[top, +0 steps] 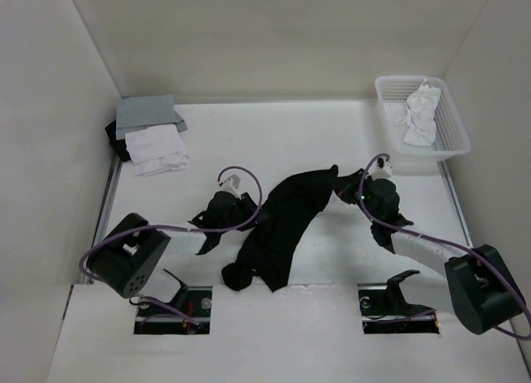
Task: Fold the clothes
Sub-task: Move the tank top to the center of the board, then flatten the tank top out
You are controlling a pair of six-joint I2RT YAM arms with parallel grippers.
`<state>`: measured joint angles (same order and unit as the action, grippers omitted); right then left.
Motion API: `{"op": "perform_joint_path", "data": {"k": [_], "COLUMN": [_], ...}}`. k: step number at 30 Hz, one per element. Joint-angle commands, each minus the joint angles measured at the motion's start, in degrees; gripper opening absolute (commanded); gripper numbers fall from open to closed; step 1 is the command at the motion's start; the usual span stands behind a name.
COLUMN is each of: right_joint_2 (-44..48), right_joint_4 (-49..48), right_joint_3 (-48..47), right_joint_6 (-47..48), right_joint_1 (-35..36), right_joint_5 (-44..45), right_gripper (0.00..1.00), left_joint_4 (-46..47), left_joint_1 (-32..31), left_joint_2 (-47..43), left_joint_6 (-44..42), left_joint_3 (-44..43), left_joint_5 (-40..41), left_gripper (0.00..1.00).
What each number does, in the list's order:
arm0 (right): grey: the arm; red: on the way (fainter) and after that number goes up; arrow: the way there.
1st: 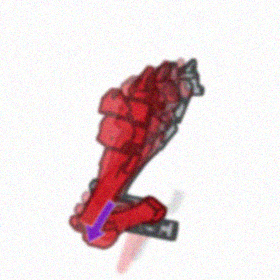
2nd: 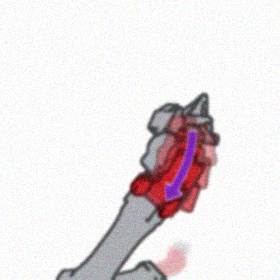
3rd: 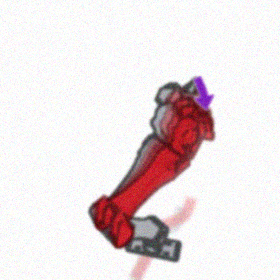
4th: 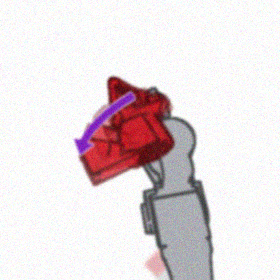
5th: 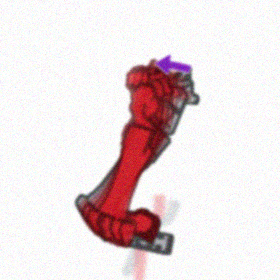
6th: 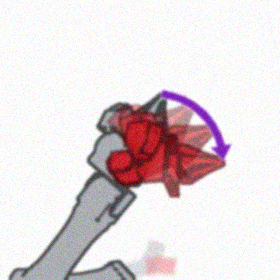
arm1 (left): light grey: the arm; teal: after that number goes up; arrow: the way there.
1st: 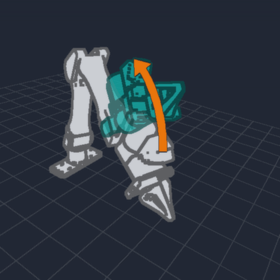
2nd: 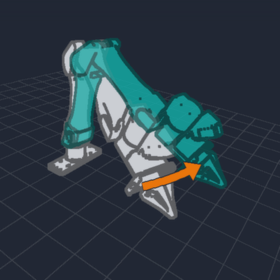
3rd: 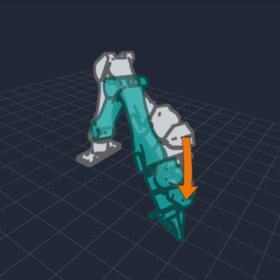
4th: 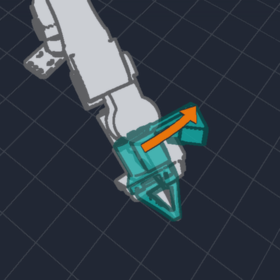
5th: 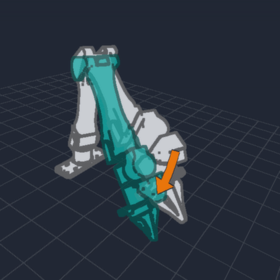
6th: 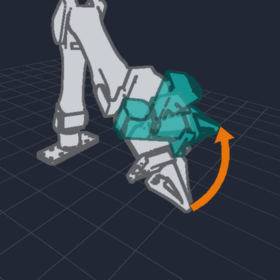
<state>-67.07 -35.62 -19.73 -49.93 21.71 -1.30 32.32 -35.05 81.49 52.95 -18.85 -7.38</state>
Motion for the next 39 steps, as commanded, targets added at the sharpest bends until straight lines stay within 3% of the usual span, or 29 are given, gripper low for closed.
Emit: {"op": "perform_joint_path", "data": {"k": [1,2,5,12,17,21,25,27,29,34,36,39], "right_joint_2": [-0.34,-0.43,0.00,5.53,15.46,24.77,29.62,30.07,26.93,19.44,18.99,19.78], "right_joint_4": [-3.59,-3.41,-0.70,15.46,24.88,31.29,34.29,34.21,33.16,28.15,27.53,27.97], "right_joint_3": [-2.15,-3.29,-8.11,-30.08,-30.73,-17.77,-4.04,2.47,6.44,7.25,7.25,7.77], "right_joint_6": [-0.17,-0.08,0.36,5.54,6.25,1.97,-5.33,-8.94,-10.53,-8.96,-8.78,-8.08], "right_joint_1": [-0.23,-0.23,0.91,4.86,11.37,17.95,19.99,19.73,16.67,14.45,14.71,14.45], "right_joint_5": [-0.89,-1.07,-2.12,-2.40,1.47,9.18,14.22,14.40,13.35,11.32,11.49,12.29], "right_gripper": [0.02,0.02,0.02,0.01,0.02,0.02,0.02,0.02,0.03,0.03,0.04,0.05], "left_joint_4": [4.24,3.81,1.53,-7.26,-14.55,-19.83,-24.13,-26.16,-27.91,-24.15,-22.83,-23.61], "left_joint_1": [-1.03,-0.16,3.88,12.41,13.91,15.66,17.34,18.13,18.57,18.31,17.26,10.77], "left_joint_2": [3.23,3.67,2.62,-1.42,-6.25,-11.08,-11.19,-8.38,-2.17,2.01,-1.06,-10.36], "left_joint_6": [-2.14,-2.58,-3.55,-5.31,-8.65,-11.37,-13.22,-14.71,-15.25,-13.05,-13.13,-13.93], "left_joint_3": [-5.31,-7.06,-12.85,-37.89,-48.73,-45.76,-40.40,-39.77,-40.30,-34.61,-29.43,-18.62], "left_joint_5": [-0.19,0.60,2.62,5.63,0.97,0.17,-0.09,-0.44,1.48,6.66,9.73,14.13], "left_gripper": [0.22,0.13,0.07,0.06,0.07,0.10,0.16,0.32,0.61,0.62,0.59,0.47]}}
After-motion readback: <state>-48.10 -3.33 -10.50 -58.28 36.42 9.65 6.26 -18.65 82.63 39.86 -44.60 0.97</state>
